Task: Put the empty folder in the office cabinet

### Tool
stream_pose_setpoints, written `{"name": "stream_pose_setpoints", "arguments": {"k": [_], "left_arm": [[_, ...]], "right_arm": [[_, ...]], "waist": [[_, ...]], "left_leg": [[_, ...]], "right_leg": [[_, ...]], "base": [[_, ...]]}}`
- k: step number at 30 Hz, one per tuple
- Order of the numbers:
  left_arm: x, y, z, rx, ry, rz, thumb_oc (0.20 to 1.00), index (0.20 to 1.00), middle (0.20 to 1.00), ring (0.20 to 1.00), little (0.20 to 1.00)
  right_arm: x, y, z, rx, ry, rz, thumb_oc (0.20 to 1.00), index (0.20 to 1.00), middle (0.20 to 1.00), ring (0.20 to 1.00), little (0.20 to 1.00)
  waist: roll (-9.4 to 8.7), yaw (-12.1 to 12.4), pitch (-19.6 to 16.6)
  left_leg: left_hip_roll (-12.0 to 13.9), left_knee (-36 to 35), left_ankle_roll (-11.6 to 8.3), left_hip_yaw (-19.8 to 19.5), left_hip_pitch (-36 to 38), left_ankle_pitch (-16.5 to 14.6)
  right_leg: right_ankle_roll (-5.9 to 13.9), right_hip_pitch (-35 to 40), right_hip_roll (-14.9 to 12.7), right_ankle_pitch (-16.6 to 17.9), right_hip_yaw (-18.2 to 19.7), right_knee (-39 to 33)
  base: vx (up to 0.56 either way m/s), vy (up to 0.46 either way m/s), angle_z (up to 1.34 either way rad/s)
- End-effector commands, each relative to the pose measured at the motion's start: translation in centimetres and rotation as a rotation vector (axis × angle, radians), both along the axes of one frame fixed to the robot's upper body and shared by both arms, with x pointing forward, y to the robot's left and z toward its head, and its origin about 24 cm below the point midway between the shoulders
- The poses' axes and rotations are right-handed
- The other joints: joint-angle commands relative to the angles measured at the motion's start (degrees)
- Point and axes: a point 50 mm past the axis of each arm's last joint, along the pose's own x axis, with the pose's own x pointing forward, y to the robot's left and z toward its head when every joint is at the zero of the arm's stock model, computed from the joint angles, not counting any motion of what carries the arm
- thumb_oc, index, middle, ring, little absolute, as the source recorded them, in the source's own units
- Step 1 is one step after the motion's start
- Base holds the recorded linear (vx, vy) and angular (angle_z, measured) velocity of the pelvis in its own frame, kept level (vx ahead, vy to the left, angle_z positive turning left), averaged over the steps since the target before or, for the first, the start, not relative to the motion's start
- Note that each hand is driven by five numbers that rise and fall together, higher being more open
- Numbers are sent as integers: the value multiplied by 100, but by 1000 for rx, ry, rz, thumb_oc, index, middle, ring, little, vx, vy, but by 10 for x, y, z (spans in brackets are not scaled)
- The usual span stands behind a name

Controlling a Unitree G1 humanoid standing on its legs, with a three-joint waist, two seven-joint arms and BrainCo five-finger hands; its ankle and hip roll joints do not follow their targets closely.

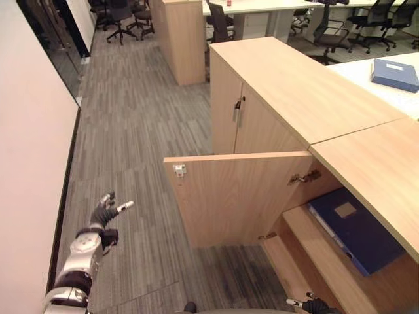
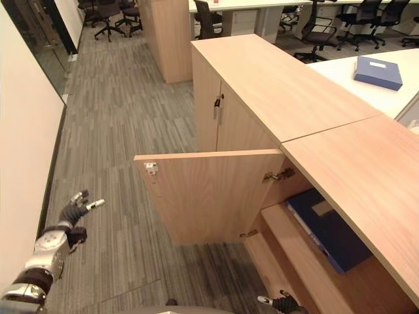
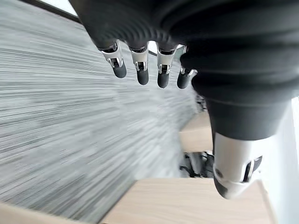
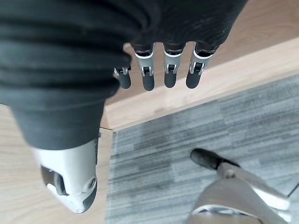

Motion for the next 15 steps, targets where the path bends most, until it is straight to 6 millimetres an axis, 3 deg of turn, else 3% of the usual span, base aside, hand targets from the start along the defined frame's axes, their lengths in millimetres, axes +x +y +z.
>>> {"name": "stream_pose_setpoints", "arguments": {"k": [1, 5, 15], "left_arm": [[27, 10, 37, 21, -137, 2, 1000, 1000, 1000, 1000, 1000], [42, 6, 54, 46, -164, -59, 1000, 1000, 1000, 1000, 1000], [63, -23, 63, 44, -182, -186, 1000, 1000, 1000, 1000, 1000]], "right_arm": [[17, 1, 4, 0, -43, 60, 1000, 1000, 1000, 1000, 1000], [18, 1, 4, 5, -40, 75, 1000, 1000, 1000, 1000, 1000], [20, -1, 5, -9, -22, 107, 1000, 1000, 1000, 1000, 1000]], "waist": [[-51, 3, 30], [-75, -73, 21], [-152, -133, 24]], "left_leg": [[-16, 68, -111, 226, 319, -557], [-8, 68, -107, 301, 325, -570], [7, 68, -104, 372, 330, -584]], "right_leg": [[594, -146, -374, 61, 97, 272], [628, -204, -381, 88, 175, 284], [653, -223, -379, 122, 229, 260]], "base": [[11, 22, -17], [4, 26, -12], [3, 15, -6]]}}
